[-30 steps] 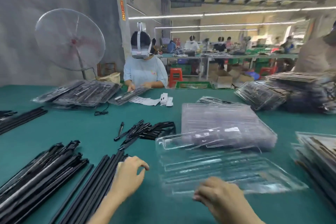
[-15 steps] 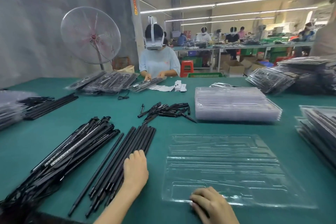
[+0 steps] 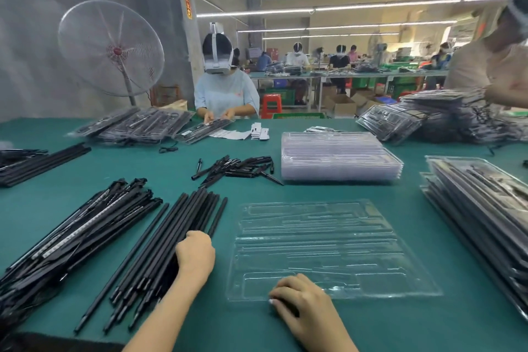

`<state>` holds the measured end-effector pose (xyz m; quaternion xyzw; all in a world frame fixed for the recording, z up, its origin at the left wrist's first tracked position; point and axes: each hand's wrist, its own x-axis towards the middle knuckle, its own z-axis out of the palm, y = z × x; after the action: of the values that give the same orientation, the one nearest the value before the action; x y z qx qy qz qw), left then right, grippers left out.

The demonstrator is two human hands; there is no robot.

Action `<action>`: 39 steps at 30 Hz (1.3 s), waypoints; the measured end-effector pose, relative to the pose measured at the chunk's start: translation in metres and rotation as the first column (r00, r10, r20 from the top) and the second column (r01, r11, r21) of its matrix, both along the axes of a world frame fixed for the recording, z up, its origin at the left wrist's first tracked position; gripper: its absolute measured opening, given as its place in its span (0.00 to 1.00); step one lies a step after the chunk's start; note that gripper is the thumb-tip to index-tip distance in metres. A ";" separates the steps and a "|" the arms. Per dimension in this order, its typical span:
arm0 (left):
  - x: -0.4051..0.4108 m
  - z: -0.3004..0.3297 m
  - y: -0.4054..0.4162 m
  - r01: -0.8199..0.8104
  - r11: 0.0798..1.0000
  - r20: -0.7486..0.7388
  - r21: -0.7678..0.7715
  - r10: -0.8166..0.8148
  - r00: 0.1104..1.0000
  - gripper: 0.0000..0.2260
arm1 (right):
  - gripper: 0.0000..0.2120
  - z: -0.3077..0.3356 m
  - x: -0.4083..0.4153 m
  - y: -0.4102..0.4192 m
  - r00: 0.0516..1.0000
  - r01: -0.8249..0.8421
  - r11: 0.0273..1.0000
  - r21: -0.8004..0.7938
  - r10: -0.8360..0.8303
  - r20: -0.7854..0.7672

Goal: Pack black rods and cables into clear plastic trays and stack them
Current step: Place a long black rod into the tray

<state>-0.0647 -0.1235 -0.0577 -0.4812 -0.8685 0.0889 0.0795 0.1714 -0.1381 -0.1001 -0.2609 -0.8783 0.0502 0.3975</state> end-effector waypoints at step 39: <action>0.013 -0.008 0.001 0.127 0.757 0.564 0.641 -0.576 0.592 0.10 | 0.16 0.026 0.143 0.088 0.948 0.258 0.886 -0.385 -0.309 -0.074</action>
<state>-0.0520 -0.1226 -0.0661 -0.6011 -0.6927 -0.3773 -0.1280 0.3144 -0.0499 -0.0744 -0.4529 -0.7767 0.1737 0.4019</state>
